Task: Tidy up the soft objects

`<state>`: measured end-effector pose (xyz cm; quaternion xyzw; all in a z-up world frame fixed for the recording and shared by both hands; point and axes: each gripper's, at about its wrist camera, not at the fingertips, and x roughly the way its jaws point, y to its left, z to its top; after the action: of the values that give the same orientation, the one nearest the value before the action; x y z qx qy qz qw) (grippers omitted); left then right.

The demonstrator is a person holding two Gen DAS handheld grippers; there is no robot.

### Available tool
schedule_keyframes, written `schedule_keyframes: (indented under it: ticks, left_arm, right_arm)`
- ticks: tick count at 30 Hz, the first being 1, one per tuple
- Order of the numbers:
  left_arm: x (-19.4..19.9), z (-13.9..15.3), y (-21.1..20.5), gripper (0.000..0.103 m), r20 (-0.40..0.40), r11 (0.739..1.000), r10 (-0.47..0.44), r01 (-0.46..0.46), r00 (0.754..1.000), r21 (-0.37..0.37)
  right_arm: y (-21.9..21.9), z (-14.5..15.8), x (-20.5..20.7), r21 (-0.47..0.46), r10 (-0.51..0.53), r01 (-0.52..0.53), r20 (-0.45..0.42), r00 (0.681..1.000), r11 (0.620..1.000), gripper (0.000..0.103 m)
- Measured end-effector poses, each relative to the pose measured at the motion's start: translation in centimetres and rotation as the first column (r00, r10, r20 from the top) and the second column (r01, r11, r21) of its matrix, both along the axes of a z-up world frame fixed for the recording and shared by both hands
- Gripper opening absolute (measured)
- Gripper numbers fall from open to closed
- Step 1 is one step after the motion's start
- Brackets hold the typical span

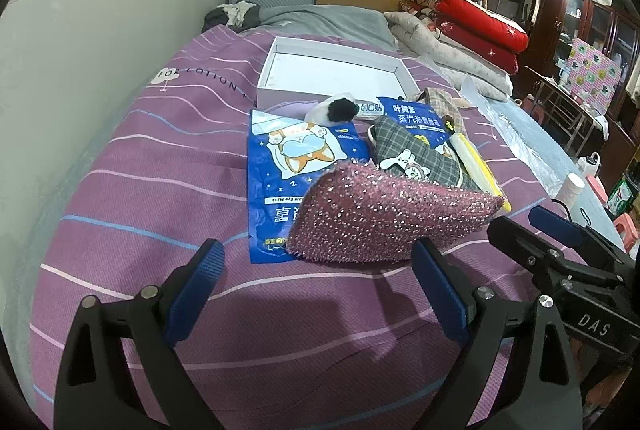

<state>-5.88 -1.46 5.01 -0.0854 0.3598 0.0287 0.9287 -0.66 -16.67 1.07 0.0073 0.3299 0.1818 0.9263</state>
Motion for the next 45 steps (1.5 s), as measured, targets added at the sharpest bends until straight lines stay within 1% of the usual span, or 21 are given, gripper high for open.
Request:
schedule_keyframes:
  ticks: [4,11,16,19,21,25,27,30,33,36,38,40,42,44,45]
  left_arm:
    - [0.1,0.1,-0.1,0.093,-0.002,1.0,-0.006,0.006,1.0,0.007]
    - [0.3,0.0,0.2,0.092,-0.015,1.0,-0.007,0.007,1.0,0.01]
    - [0.2,0.0,0.4,0.092,-0.01,1.0,-0.008,0.008,1.0,0.006]
    - [0.1,0.1,0.7,0.092,-0.004,1.0,-0.012,0.012,1.0,-0.017]
    - [0.0,0.2,1.0,0.092,0.006,0.999,-0.022,0.022,1.0,-0.045]
    - [0.0,0.6,1.6,0.088,0.024,0.993,-0.062,0.064,0.998,-0.1]
    - [0.1,0.9,1.6,0.087,0.029,0.99,-0.086,0.089,0.996,-0.108]
    - [0.5,1.3,1.5,0.087,0.025,0.985,-0.137,0.139,0.99,-0.099]
    - [0.9,1.6,0.9,0.087,0.008,0.981,-0.183,0.183,0.983,-0.061]
    - [1.2,1.6,0.7,0.087,0.0,0.978,-0.207,0.207,0.978,-0.031]
    - [1.4,1.6,0.7,0.087,0.001,0.976,-0.215,0.214,0.977,-0.033]
    - [1.7,1.6,0.7,0.08,-0.006,0.973,-0.225,0.225,0.974,-0.045]
    - [2.1,1.4,0.5,0.065,-0.028,0.969,-0.242,0.24,0.97,-0.061]
    - [2.3,1.2,0.4,0.057,-0.039,0.969,-0.242,0.24,0.969,-0.055]
    - [2.3,1.2,0.3,0.05,-0.041,0.969,-0.242,0.239,0.97,-0.054]
  right_arm:
    - [0.1,0.0,-0.1,-0.007,0.008,-0.008,0.004,1.0,1.0,0.081]
    - [1.3,0.5,-1.0,-0.037,0.065,-0.063,0.055,0.996,0.997,0.081]
    - [1.2,0.5,-0.9,-0.027,0.067,-0.065,0.049,0.997,0.997,0.081]
    - [1.2,0.5,-0.8,-0.023,0.069,-0.068,0.047,0.997,0.997,0.081]
    - [1.2,0.5,-0.8,-0.02,0.074,-0.073,0.045,0.996,0.997,0.08]
    - [1.2,0.6,-0.9,-0.012,0.089,-0.089,0.046,0.995,0.996,0.079]
    - [1.3,0.6,-1.0,-0.008,0.098,-0.098,0.048,0.994,0.995,0.077]
    - [1.2,0.6,-1.0,-0.001,0.1,-0.1,0.05,0.994,0.995,0.075]
    - [1.0,0.6,-0.9,0.01,0.102,-0.103,0.046,0.994,0.995,0.074]
    - [0.8,0.5,-0.8,0.027,0.101,-0.102,0.036,0.994,0.994,0.073]
    - [0.7,0.5,-0.6,0.035,0.101,-0.102,0.031,0.994,0.994,0.072]
    - [0.6,0.4,-0.5,0.044,0.101,-0.102,0.022,0.995,0.994,0.071]
    - [0.5,0.3,-0.3,0.05,0.101,-0.101,0.012,0.995,0.994,0.071]
    - [0.4,0.2,-0.1,0.058,0.099,-0.099,0.0,0.995,0.993,0.069]
    - [0.3,0.1,0.0,0.061,0.099,-0.098,-0.004,0.995,0.993,0.069]
